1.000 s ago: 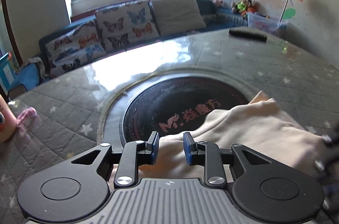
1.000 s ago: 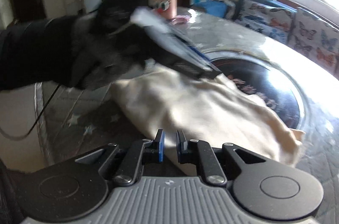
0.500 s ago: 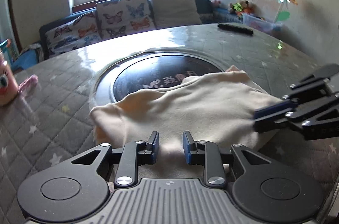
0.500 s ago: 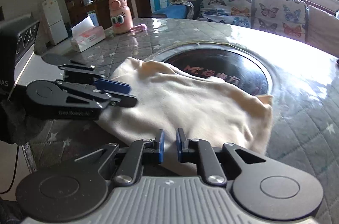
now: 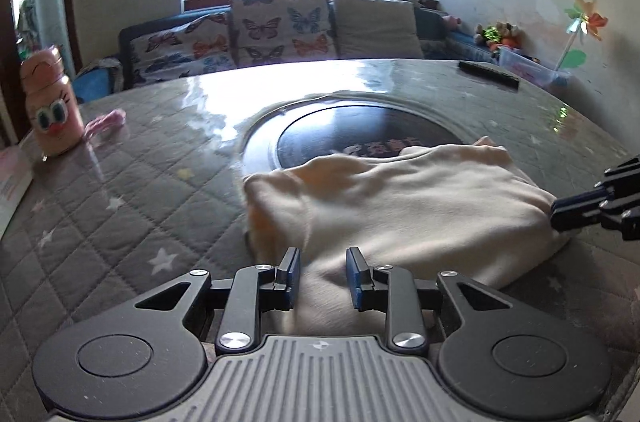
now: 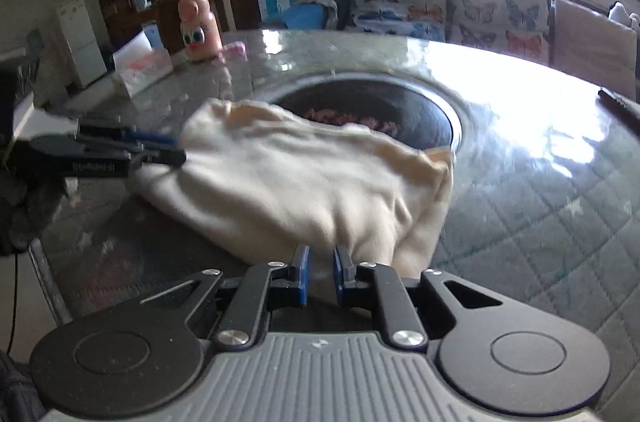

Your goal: Fold clothes

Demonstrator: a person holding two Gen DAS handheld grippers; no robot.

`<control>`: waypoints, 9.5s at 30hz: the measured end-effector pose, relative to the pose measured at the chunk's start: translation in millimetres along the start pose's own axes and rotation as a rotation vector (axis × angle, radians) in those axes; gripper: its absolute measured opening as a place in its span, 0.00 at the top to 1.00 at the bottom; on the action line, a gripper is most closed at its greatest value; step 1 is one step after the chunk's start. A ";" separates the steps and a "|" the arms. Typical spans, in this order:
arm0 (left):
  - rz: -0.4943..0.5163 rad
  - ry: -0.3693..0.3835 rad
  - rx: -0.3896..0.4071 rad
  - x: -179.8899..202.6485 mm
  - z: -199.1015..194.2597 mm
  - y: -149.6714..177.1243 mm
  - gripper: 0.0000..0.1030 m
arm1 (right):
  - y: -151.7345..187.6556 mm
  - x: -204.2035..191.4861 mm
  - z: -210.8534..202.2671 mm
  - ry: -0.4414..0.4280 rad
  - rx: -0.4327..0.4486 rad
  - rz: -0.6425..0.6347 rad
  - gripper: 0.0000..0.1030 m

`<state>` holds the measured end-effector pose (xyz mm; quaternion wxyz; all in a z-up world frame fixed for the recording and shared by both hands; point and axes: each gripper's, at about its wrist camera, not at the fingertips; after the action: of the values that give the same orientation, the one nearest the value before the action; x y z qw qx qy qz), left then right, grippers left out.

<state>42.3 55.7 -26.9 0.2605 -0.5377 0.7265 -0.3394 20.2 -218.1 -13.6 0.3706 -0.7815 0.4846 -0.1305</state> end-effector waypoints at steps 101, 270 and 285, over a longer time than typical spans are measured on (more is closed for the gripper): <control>-0.420 -0.309 0.129 -134.5 -108.3 17.0 0.93 | -138.6 -70.9 96.5 -0.126 0.125 -0.059 0.93; -0.354 -0.509 0.084 -56.2 -145.5 83.6 0.00 | -37.5 -191.8 71.6 -0.256 0.126 -0.272 0.00; -0.336 -0.537 0.079 -35.4 -155.2 93.0 0.00 | -20.2 -193.1 52.3 -0.217 0.145 -0.309 0.00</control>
<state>-119.2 140.5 0.0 0.4038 -0.7101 0.5192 -0.2515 -32.8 -24.3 -5.5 0.4514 -0.8274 0.3055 -0.1353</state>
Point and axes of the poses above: each gripper's, at about its wrist camera, not at the fingertips, and z roughly the way its jaws point, x to its right, y to its underside, and after that the axes turned 3 degrees about z, right-handed
